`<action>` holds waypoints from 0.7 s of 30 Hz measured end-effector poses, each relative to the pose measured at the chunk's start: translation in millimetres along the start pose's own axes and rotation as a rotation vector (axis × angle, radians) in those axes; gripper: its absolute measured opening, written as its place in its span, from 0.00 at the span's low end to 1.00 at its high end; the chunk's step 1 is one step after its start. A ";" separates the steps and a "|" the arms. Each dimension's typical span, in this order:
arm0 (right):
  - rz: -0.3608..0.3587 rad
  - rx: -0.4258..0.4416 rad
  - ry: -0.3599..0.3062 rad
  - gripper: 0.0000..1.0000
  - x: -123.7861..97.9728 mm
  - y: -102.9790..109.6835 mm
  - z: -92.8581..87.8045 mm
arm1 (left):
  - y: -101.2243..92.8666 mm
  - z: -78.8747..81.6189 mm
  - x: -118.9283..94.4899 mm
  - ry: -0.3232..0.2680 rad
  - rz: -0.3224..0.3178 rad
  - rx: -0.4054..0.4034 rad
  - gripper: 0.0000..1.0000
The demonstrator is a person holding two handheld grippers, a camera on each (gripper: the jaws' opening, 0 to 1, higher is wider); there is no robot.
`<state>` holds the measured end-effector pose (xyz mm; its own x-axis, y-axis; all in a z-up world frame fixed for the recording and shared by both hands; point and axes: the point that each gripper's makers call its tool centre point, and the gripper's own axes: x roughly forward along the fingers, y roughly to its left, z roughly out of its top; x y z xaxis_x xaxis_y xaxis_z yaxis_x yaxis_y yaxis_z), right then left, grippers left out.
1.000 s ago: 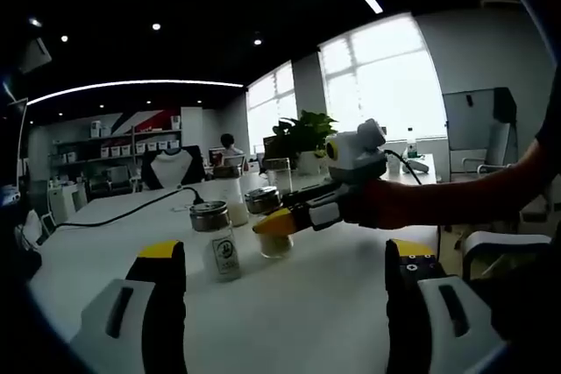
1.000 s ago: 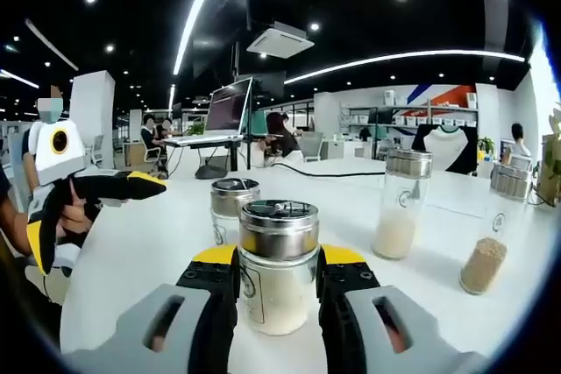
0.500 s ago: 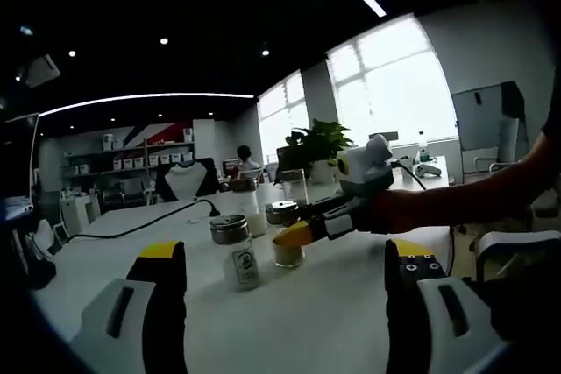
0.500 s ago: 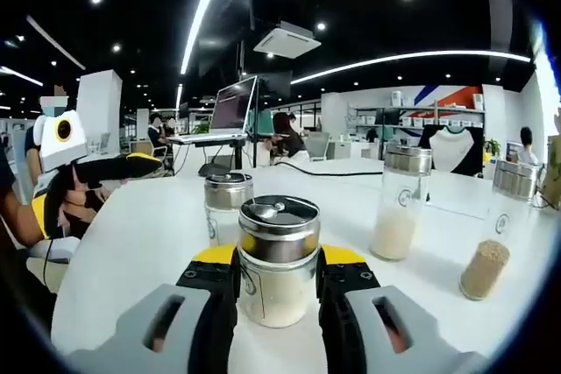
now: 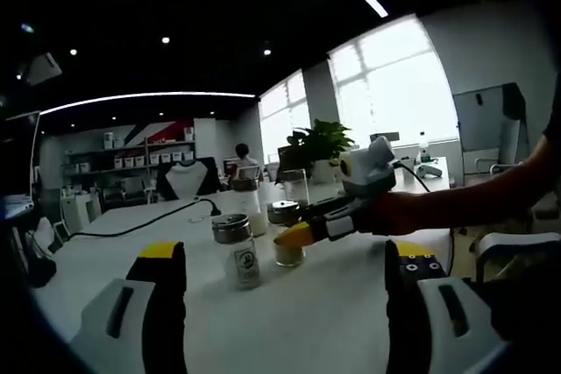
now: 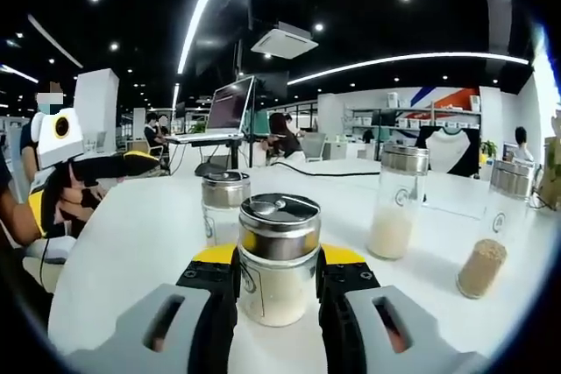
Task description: Rotate the seasoning bottle until the label or dispensing opening points toward the visible target arrow and the bottle remains upright within the marked orientation range
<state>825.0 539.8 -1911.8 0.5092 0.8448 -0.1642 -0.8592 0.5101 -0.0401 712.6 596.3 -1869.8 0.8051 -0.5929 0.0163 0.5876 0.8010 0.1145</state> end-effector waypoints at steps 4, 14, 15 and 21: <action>-0.016 -0.001 -0.010 0.32 -0.5 0.4 -0.5 | -0.6 -1.6 0.3 0.006 -0.003 0.000 0.99; -0.008 -0.043 0.048 0.33 1.0 0.4 -11.0 | 2.0 -1.7 -0.4 0.006 0.002 -0.002 0.99; -0.019 -0.065 0.045 0.38 0.3 0.2 -10.2 | 2.4 -1.2 -0.6 0.004 0.002 -0.004 0.99; -0.029 -0.072 -0.006 0.46 -12.1 7.9 12.1 | 3.9 -2.1 -1.3 0.006 0.006 -0.007 0.99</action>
<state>812.6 535.6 -1898.1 0.5336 0.8312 -0.1562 -0.8456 0.5212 -0.1152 714.0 600.3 -1871.4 0.8089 -0.5878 0.0106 0.5835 0.8049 0.1079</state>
